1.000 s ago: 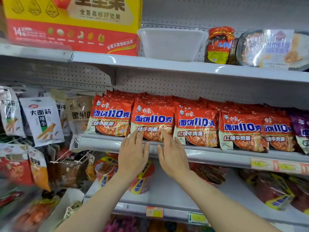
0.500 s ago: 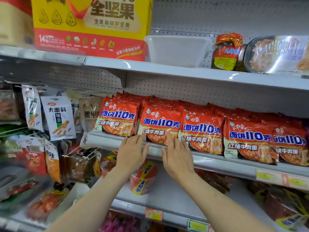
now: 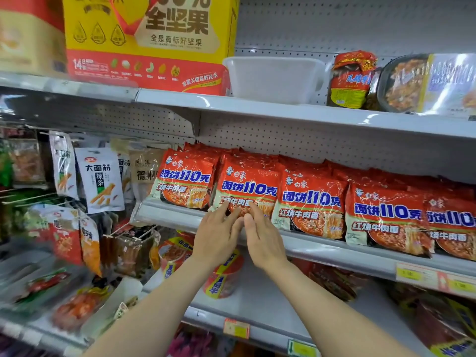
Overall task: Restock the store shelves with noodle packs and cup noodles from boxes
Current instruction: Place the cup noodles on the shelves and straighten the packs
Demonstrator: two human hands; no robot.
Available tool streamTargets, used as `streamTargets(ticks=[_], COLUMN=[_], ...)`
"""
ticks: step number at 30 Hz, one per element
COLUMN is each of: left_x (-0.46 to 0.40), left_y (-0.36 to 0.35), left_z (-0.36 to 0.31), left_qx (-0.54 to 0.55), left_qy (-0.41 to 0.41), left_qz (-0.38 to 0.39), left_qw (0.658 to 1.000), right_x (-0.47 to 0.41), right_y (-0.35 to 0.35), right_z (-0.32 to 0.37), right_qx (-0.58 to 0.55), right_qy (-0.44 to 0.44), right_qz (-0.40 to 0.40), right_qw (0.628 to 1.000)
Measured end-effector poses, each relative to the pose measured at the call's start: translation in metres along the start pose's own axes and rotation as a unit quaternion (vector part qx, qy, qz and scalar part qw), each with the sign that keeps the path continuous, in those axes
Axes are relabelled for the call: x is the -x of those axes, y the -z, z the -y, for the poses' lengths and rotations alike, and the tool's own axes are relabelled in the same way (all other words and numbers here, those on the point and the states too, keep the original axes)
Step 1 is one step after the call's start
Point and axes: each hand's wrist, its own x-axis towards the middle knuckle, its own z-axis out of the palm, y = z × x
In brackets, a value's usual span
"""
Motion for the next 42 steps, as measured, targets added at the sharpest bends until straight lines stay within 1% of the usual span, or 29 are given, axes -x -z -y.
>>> streamTargets(ticks=[3, 5, 8, 12, 15, 17, 19, 23, 26, 31, 36, 39, 42], left_x=[0.0, -0.002, -0.008, -0.015, -0.012, -0.015, -0.022, -0.039, -0.049, -0.052, -0.06, -0.072, -0.085], left_y=[-0.001, -0.002, -0.001, 0.007, 0.017, 0.025, 0.033, 0.048, 0.057, 0.062, 0.061, 0.061, 0.063], left_z=[0.001, 0.003, 0.007, 0.023, 0.042, 0.059, 0.081, 0.129, 0.15, 0.16, 0.171, 0.183, 0.19], left_qx=[-0.02, -0.014, 0.003, 0.051, 0.092, 0.123, 0.132, 0.085, 0.071, 0.105, 0.156, 0.191, 0.2], left_qy=[-0.002, -0.009, -0.025, -0.057, -0.066, -0.049, -0.015, 0.06, 0.09, 0.08, 0.079, 0.091, 0.094], left_qz=[-0.018, -0.023, -0.025, -0.003, -0.028, -0.06, -0.091, -0.11, -0.077, -0.024, -0.029, -0.032, -0.013], left_qw=[1.0, 1.0, 0.999, 0.997, 0.993, 0.989, 0.987, 0.988, 0.99, 0.991, 0.984, 0.977, 0.975], right_x=[-0.001, -0.002, -0.007, -0.014, -0.015, -0.017, -0.023, -0.031, -0.034, -0.037, -0.036, -0.043, -0.06], right_y=[-0.001, -0.004, -0.009, -0.019, -0.03, -0.038, -0.048, -0.062, -0.068, -0.073, -0.082, -0.091, -0.101], right_z=[0.0, -0.004, -0.006, 0.002, 0.009, 0.016, 0.021, 0.037, 0.046, 0.051, 0.063, 0.077, 0.096], right_qx=[0.021, 0.045, 0.075, 0.11, 0.131, 0.149, 0.173, 0.19, 0.183, 0.204, 0.198, 0.176, 0.14], right_qy=[0.008, 0.013, -0.004, -0.018, -0.027, -0.036, -0.054, -0.089, -0.099, -0.109, -0.103, -0.076, -0.044], right_qz=[-0.012, -0.028, -0.039, -0.066, -0.104, -0.12, -0.117, -0.104, -0.11, -0.112, -0.136, -0.129, -0.122], right_qw=[1.0, 0.999, 0.996, 0.992, 0.986, 0.981, 0.977, 0.972, 0.972, 0.967, 0.965, 0.973, 0.982])
